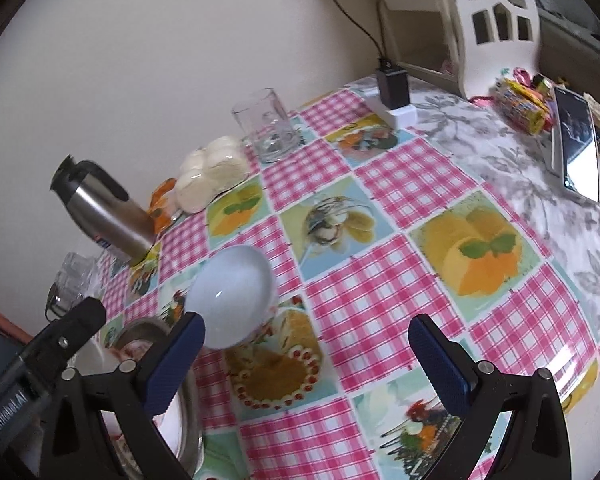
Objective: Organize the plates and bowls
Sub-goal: 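Move the right gripper to the white round bowl on the tablecloth, then close the right gripper on the white round bowl's rim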
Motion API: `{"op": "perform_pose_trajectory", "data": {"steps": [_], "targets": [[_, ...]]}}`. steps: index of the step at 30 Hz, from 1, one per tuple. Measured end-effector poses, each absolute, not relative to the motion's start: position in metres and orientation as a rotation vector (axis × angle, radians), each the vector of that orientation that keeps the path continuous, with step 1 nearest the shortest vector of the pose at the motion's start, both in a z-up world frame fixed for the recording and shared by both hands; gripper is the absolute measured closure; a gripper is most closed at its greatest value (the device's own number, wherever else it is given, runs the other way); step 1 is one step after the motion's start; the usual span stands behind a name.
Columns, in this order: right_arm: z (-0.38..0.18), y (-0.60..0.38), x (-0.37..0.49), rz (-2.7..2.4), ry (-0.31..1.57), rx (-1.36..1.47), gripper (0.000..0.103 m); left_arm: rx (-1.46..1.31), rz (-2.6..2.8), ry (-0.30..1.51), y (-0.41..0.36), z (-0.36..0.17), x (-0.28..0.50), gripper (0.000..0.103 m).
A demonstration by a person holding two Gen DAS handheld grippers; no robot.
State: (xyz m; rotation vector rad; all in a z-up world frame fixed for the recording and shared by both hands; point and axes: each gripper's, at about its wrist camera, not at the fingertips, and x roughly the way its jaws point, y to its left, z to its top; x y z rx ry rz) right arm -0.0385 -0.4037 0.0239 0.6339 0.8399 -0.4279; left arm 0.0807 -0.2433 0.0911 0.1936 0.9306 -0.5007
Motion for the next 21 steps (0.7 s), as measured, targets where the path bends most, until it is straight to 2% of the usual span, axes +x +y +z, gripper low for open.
{"op": "perform_pose_trajectory", "data": {"steps": [11, 13, 16, 21], "targets": [[-0.004, -0.424, -0.031, -0.452, 0.85, 0.666, 0.0, 0.269, -0.435, 1.096, -0.274, 0.052, 0.116, 0.007], [-0.009, -0.422, -0.026, -0.435, 0.851, 0.661, 0.001, 0.276, -0.418, 1.122, -0.276, 0.044, 0.123, 0.01], [-0.015, -0.419, -0.016, -0.419, 0.852, 0.645, 0.006, 0.306, -0.394, 1.152, -0.282, 0.034, 0.132, 0.019], [-0.031, -0.412, 0.002, -0.386, 0.881, 0.658, 0.023, 0.362, -0.353, 1.173, -0.293, 0.019, 0.145, 0.021]]}}
